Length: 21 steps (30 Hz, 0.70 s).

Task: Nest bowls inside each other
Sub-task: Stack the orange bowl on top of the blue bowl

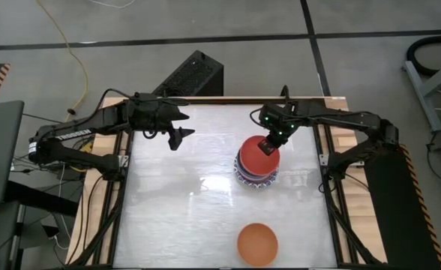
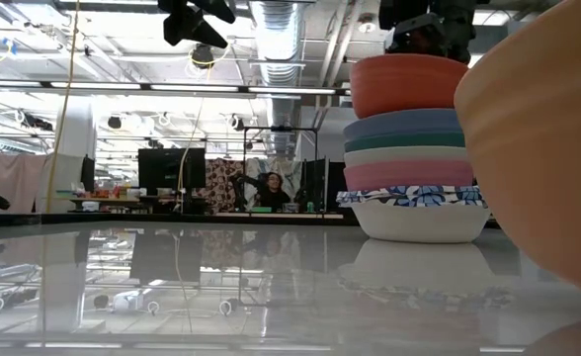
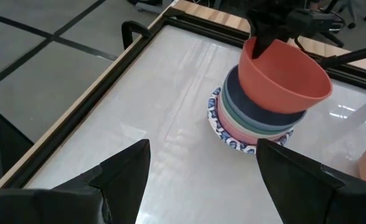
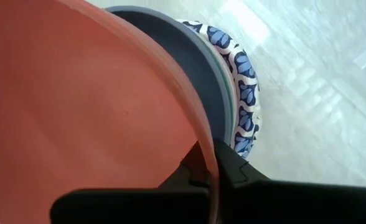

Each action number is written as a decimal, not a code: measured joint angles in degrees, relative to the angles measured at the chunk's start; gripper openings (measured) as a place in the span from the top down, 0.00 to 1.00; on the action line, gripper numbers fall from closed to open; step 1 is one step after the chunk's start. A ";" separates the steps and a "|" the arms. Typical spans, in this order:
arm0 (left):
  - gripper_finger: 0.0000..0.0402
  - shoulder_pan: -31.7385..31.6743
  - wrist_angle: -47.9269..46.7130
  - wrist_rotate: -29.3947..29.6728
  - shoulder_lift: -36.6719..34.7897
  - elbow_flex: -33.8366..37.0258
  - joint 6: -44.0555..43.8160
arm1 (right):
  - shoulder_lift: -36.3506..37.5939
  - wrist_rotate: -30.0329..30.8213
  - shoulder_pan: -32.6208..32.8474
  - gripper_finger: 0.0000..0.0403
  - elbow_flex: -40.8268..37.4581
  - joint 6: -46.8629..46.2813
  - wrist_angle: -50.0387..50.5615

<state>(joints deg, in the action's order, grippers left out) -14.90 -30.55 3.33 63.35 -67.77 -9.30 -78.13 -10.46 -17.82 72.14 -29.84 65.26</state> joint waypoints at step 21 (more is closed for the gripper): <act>0.30 0.00 -0.20 0.02 0.00 0.02 0.02 | 0.00 0.02 -0.28 0.79 0.00 1.43 0.08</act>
<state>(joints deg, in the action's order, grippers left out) -14.90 -30.75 3.36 63.35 -67.75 -9.28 -78.13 -10.44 -18.11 72.14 -28.40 65.35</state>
